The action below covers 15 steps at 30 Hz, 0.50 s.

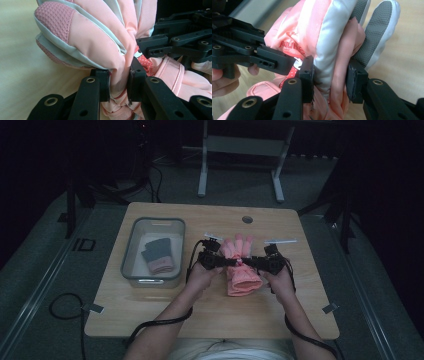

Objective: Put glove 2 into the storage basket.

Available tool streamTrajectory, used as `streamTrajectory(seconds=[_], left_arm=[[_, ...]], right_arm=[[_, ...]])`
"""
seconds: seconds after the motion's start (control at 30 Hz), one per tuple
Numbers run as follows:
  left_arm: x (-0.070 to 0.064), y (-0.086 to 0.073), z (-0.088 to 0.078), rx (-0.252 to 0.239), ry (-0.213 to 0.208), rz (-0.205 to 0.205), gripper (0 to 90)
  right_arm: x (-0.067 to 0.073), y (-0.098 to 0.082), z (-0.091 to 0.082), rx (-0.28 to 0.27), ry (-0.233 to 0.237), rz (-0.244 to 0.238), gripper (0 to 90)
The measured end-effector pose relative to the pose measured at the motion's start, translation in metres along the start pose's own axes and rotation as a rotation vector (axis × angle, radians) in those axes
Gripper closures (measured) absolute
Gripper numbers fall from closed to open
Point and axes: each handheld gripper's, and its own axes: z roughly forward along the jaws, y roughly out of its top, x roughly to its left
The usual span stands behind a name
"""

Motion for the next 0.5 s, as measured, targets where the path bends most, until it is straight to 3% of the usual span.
streamTrajectory(seconds=[0.2,0.5], left_arm=[[-0.006,0.016,-0.03,-0.03,0.034,0.033,75.1],[0.001,0.031,-0.075,-0.039,0.097,0.049,75.0]], right_arm=[[0.02,0.025,-0.007,-0.039,0.02,-0.032,63.5],[0.052,0.058,0.008,-0.051,0.041,-0.076,63.4]])
